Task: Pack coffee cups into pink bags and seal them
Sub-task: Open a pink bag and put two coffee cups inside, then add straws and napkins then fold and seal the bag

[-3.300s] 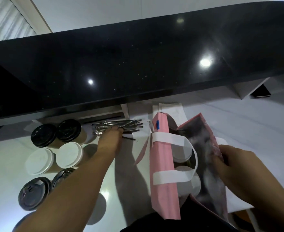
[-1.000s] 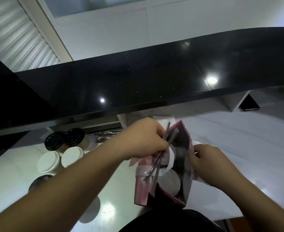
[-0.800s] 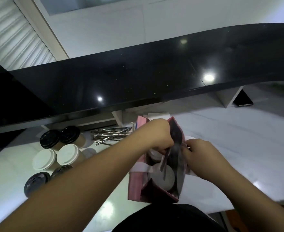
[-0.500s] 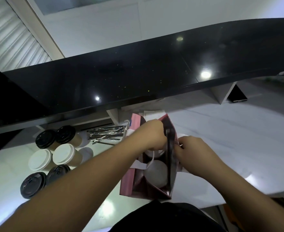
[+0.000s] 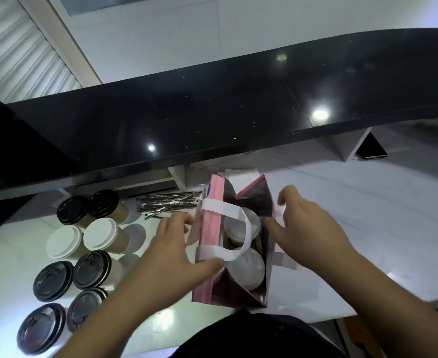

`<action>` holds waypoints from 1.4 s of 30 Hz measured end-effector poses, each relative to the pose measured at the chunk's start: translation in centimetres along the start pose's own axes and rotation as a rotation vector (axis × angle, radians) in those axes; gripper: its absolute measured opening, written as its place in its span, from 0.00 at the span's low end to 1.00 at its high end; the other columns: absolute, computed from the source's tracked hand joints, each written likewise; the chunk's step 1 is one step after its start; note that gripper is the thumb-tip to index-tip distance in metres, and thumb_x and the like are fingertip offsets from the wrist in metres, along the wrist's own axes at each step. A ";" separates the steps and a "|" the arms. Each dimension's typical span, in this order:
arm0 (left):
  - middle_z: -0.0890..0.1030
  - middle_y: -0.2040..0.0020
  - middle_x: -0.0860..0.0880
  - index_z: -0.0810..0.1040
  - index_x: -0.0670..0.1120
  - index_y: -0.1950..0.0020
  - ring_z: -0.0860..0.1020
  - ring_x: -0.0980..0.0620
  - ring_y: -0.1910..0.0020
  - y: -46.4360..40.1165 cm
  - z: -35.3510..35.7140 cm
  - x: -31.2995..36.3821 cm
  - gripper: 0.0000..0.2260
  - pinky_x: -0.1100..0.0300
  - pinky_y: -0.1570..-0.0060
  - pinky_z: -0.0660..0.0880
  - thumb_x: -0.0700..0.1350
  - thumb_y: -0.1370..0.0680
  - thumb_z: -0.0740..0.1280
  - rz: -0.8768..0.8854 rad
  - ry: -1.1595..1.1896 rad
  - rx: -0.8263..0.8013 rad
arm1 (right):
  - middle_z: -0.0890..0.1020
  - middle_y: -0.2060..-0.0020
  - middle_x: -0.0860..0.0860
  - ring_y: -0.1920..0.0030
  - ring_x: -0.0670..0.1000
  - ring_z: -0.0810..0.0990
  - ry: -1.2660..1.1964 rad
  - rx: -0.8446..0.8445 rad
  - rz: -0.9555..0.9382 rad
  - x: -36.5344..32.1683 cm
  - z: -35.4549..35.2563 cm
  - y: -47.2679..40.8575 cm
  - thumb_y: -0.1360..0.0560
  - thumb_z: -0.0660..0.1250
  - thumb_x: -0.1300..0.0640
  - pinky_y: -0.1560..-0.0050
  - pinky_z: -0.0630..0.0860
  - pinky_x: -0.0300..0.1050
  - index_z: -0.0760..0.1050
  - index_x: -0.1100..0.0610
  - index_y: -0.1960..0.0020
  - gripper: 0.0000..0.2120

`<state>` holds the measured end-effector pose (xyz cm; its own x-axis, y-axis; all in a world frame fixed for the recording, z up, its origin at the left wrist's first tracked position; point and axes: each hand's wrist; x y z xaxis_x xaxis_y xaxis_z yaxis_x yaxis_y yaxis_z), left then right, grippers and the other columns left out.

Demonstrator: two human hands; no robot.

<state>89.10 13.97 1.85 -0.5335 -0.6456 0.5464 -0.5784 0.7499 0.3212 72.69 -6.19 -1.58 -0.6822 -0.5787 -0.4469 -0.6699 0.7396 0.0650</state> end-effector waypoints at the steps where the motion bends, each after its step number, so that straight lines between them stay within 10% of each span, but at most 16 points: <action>1: 0.61 0.41 0.74 0.55 0.72 0.41 0.70 0.68 0.43 0.6 0.6 -0.3 0.34 0.62 0.54 0.73 0.74 0.38 0.72 -0.014 0.012 -0.010 | 0.78 0.57 0.45 0.63 0.48 0.78 -0.003 0.024 -0.034 -0.3 0.0 -0.5 0.24 0.68 0.43 0.68 0.71 0.42 0.64 0.47 0.43 0.17; 8: 0.74 0.43 0.68 0.64 0.66 0.40 0.79 0.68 0.54 2.3 1.0 -2.1 0.27 0.54 0.52 0.81 0.67 0.35 0.70 -0.092 0.073 -0.105 | 0.68 0.26 0.48 0.28 0.55 0.67 0.099 -0.064 -0.200 -1.9 0.0 -5.6 0.25 0.70 0.55 0.30 0.71 0.54 0.65 0.47 0.24 0.31; 12: 0.79 0.49 0.74 0.76 0.63 0.46 0.82 0.67 0.55 2.0 0.1 -3.0 0.13 0.57 0.53 0.81 0.61 0.29 0.68 -0.094 0.185 0.021 | 0.75 0.32 0.48 0.36 0.53 0.74 0.096 -0.098 -0.198 -1.9 0.2 -7.1 0.22 0.66 0.55 0.37 0.76 0.51 0.73 0.48 0.30 0.21; 18: 0.84 0.64 0.52 0.85 0.50 0.56 0.81 0.52 0.63 -0.6 -1.6 -4.8 0.09 0.47 0.58 0.78 0.49 0.18 0.69 -0.025 0.181 0.228 | 0.82 0.50 0.49 0.54 0.50 0.78 0.075 -0.080 -0.148 -1.1 -0.6 -6.1 0.20 0.66 0.54 0.53 0.76 0.44 0.82 0.52 0.44 0.08; 25: 0.87 0.58 0.60 0.86 0.63 0.52 0.84 0.62 0.59 -6.6 -3.3 -6.8 0.04 0.68 0.63 0.75 0.54 0.20 0.72 0.067 0.369 0.256 | 0.82 0.58 0.38 0.60 0.39 0.78 -0.046 -0.221 -0.062 -0.6 -0.9 -1.5 0.18 0.65 0.48 0.64 0.68 0.31 0.80 0.44 0.48 0.05; 31: 0.88 0.55 0.50 0.88 0.55 0.48 0.86 0.52 0.55 -10.7 -2.7 -8.4 0.09 0.48 0.47 0.81 0.56 0.25 0.74 0.079 0.569 0.127 | 0.84 0.60 0.37 0.60 0.38 0.81 -0.127 -0.317 0.042 -1.3 0.2 2.9 0.22 0.66 0.47 0.59 0.79 0.40 0.80 0.42 0.51 0.04; 37: 0.88 0.53 0.49 0.88 0.53 0.49 0.86 0.49 0.51 -11.1 -2.6 -8.9 0.12 0.47 0.46 0.80 0.58 0.27 0.75 0.143 0.614 0.084 | 0.85 0.63 0.38 0.62 0.41 0.83 -0.226 -0.381 0.131 -1.3 -1.0 3.2 0.21 0.62 0.42 0.57 0.82 0.47 0.81 0.45 0.57 0.12; 42: 0.88 0.54 0.48 0.87 0.53 0.52 0.86 0.47 0.52 -10.1 -2.5 -8.7 0.08 0.56 0.47 0.81 0.55 0.27 0.74 0.191 0.655 0.020 | 0.85 0.67 0.49 0.67 0.51 0.85 -0.369 -0.212 0.330 2.1 -2.3 -1.8 0.21 0.61 0.58 0.60 0.85 0.57 0.82 0.54 0.60 0.15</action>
<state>101.15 12.39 -4.20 -0.1471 -0.2762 0.9498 -0.5254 0.8354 0.1615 71.77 -9.56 -0.60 -0.7436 -0.1401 -0.6538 -0.5081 0.7540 0.4163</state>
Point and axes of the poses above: each hand's wrist, its own y-axis away from the middle knuckle, its own z-axis out of the palm, x = y × z
